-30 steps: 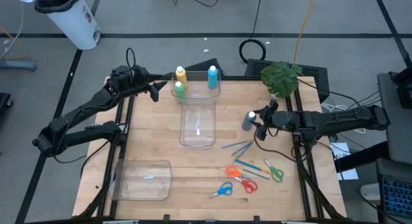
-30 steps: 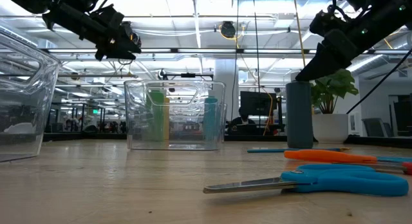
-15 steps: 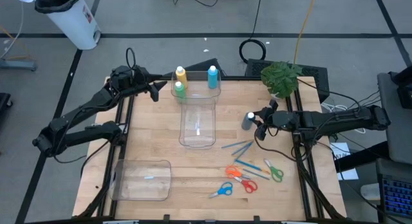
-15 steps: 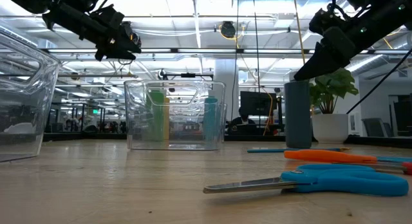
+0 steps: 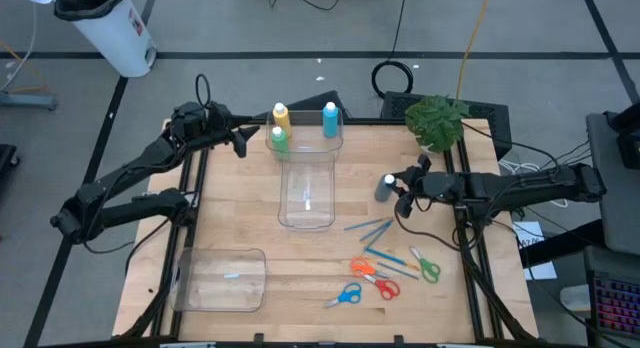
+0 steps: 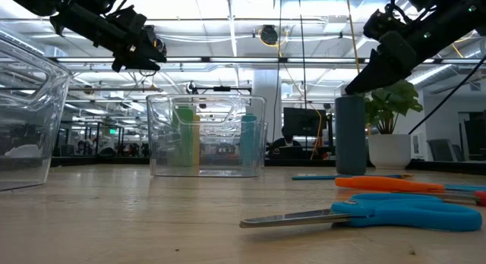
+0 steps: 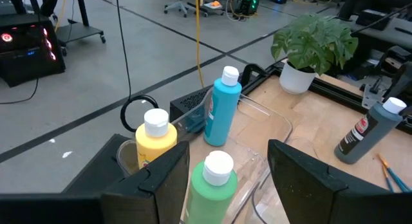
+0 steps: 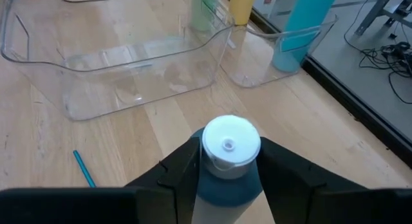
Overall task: Pick & Place Paint Supplies
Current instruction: Put the black paint bottle into the top transparent bin
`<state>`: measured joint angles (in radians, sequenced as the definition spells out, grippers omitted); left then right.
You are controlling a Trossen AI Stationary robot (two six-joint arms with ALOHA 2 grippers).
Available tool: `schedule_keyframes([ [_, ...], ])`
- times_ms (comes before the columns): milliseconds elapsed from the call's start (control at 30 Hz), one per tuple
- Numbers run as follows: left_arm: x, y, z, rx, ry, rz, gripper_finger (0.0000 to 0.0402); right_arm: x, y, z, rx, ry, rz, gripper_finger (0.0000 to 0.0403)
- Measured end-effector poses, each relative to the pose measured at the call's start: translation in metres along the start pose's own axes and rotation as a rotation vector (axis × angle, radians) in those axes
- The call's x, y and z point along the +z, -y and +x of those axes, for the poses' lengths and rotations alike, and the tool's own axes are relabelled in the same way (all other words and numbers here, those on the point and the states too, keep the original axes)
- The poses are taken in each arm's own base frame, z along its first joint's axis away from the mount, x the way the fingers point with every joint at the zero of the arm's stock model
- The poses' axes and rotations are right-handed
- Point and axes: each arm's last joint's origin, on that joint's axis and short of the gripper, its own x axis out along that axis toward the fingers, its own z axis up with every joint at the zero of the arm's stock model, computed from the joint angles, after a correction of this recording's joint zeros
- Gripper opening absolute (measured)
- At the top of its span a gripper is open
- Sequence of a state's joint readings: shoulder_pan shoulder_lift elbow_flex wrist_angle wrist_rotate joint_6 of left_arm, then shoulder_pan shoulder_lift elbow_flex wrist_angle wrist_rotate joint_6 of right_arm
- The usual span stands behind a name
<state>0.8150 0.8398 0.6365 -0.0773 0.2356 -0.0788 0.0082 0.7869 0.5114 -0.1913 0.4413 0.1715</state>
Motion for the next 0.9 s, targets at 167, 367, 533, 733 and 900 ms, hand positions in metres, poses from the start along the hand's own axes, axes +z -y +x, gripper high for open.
schedule_keyframes([
  [167,0.0,0.0,0.0,0.0,0.0,0.0,0.0214,0.0,0.0,0.001,-0.001,-0.005,-0.002,0.0134],
  [367,0.0,0.0,0.0,0.0,0.0,0.0,0.0214,0.002,-0.001,0.001,0.007,0.017,0.008,0.0099],
  [533,0.0,0.0,0.0,0.0,0.0,0.0,0.0214,0.013,-0.002,0.0,0.021,0.121,0.058,0.0097],
  [733,0.0,0.0,0.0,0.001,0.0,0.0,0.0214,0.038,-0.002,-0.005,0.042,0.365,0.088,0.0097],
  [900,0.0,0.0,0.0,0.001,0.0,0.0,0.0214,0.057,0.009,-0.008,0.091,0.557,0.098,0.0097],
])
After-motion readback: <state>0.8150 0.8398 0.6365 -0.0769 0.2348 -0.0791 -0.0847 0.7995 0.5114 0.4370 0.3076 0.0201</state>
